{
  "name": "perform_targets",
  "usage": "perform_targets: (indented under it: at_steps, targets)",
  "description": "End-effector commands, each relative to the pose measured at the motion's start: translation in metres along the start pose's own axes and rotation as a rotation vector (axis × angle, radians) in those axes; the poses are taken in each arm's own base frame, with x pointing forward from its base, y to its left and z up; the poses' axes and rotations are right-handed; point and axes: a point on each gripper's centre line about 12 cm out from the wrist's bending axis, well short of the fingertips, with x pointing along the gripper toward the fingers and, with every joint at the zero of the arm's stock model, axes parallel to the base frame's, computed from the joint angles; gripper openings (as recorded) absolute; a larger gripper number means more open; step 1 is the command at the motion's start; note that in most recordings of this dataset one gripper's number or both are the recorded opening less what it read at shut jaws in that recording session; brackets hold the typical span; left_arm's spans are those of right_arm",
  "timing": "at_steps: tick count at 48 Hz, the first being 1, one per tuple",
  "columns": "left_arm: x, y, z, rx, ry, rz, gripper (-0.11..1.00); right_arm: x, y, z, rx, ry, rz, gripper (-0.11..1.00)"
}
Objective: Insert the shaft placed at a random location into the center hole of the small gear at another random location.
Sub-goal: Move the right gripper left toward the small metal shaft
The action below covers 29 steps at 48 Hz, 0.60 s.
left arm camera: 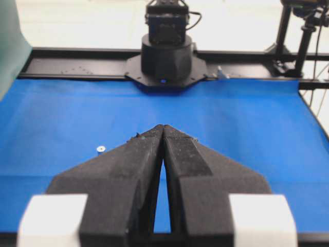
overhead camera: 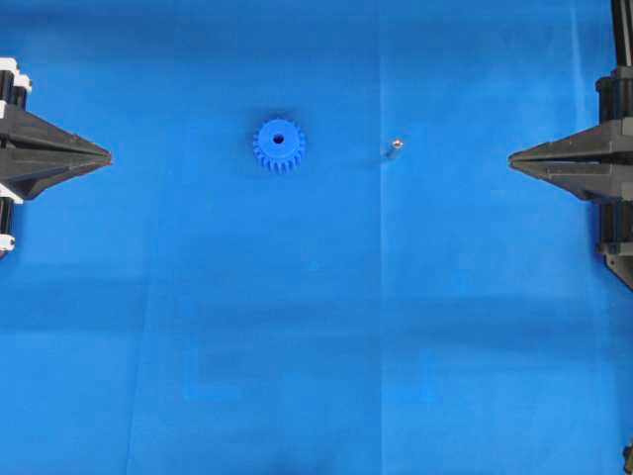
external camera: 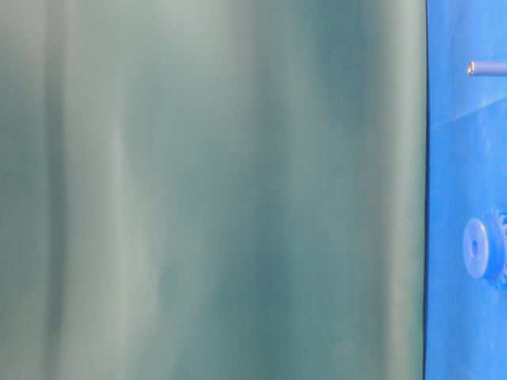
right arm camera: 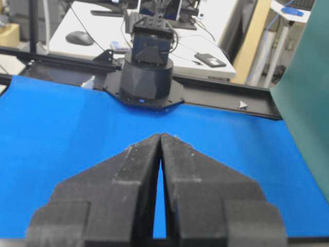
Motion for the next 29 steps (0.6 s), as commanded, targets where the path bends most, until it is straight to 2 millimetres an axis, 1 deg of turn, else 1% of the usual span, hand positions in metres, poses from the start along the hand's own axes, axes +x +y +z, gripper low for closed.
perform_targets:
  at_steps: [1,7,20,25,27,29]
  targets:
    - [0.003,0.001,0.003,-0.003,-0.002,0.003,0.0,0.003,-0.001,0.001,-0.014,0.006,-0.004,0.0]
    - [0.002,0.001,0.003,-0.003,-0.005,0.003,0.0,0.006,-0.007,-0.006,-0.019,0.034,-0.034,-0.06]
    - [0.001,0.0,0.003,0.006,-0.005,0.002,0.0,0.021,-0.025,-0.035,-0.015,0.109,-0.11,-0.05]
    - [0.001,0.0,0.002,0.006,-0.005,0.002,0.0,0.03,-0.034,-0.051,-0.003,0.158,-0.147,0.03]
    - [0.001,0.0,0.002,0.006,-0.005,0.002,0.0,0.034,-0.039,-0.06,0.006,0.185,-0.167,0.09]
    - [0.001,0.001,0.002,0.006,-0.003,0.003,0.0,0.038,-0.043,-0.069,0.009,0.209,-0.181,0.18]
